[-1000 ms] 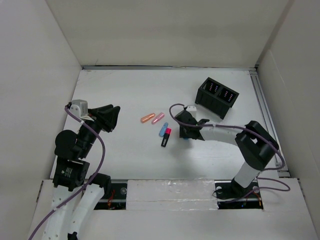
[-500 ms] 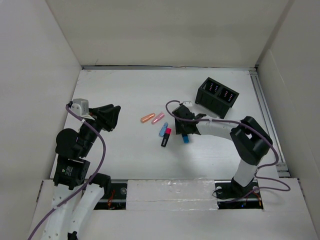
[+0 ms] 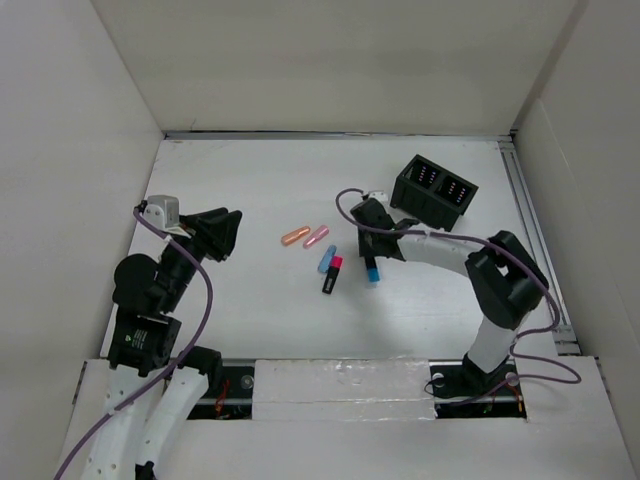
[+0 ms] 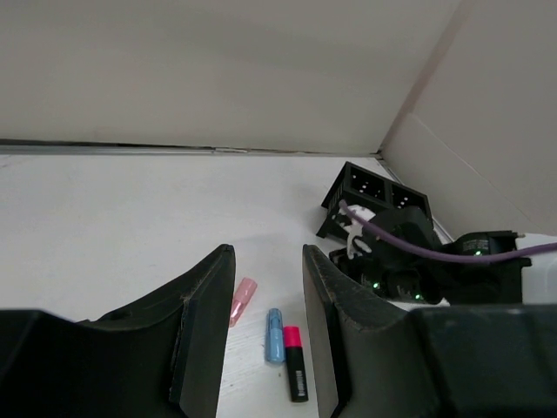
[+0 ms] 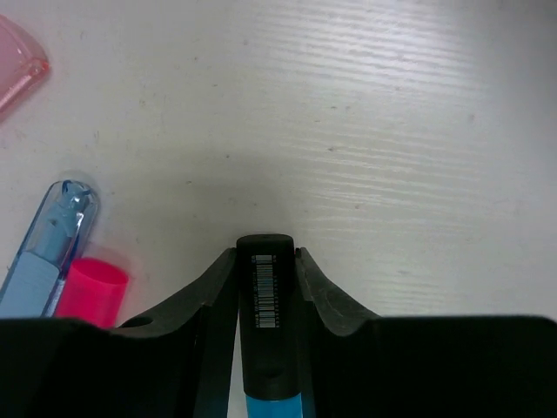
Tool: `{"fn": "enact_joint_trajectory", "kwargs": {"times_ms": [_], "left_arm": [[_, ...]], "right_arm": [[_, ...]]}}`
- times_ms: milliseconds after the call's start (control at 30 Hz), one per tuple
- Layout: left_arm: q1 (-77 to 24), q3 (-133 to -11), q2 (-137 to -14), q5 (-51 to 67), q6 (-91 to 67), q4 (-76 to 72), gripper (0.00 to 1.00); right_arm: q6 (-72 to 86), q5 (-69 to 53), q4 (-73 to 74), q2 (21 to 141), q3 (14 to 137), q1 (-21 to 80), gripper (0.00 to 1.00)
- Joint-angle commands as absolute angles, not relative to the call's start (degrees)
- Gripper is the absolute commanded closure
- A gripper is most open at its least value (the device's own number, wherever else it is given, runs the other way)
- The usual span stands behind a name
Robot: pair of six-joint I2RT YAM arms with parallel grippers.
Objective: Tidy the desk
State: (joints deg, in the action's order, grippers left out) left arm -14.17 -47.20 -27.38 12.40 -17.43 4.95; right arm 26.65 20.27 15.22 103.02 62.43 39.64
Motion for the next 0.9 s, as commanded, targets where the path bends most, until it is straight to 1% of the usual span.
{"fn": "enact_joint_trajectory", "kwargs": {"times_ms": [0, 200, 267, 467, 533, 767, 867], "left_arm": [[-14.4, -47.3, -28.1, 12.4, -17.1, 2.1, 0.67], [-14.4, -47.1, -28.3, 11.2, -16.5, 2.6, 0.67], [-14.4, -47.1, -28.3, 10.5, -16.4, 2.8, 0.67], [-14.4, -46.9, -29.3, 10.8, -16.4, 2.8, 0.67], [-14.4, -47.0, -29.5, 10.9, -16.3, 2.7, 0.67], [-14.4, -47.0, -29.6, 10.3, -16.2, 2.8, 0.67], [-14.4, -47.0, -29.6, 9.7, -16.1, 2.9, 0.67]], "right_arm": [[25.7, 20.1, 13.9, 94.8, 64.7, 36.2, 0.93], [23.7, 19.7, 7.5, 89.9, 72.4, 25.4, 0.93], [23.6, 20.9, 5.1, 89.9, 75.0, 21.2, 0.9], [22.6, 24.2, -3.6, 92.4, 79.1, 13.7, 0.9], [20.9, 28.3, -6.2, 95.5, 80.8, 12.8, 0.9], [16.3, 31.6, -11.7, 99.7, 81.8, 11.5, 0.9], [13.6, 34.2, -12.7, 101.6, 81.6, 12.9, 0.89]]}}
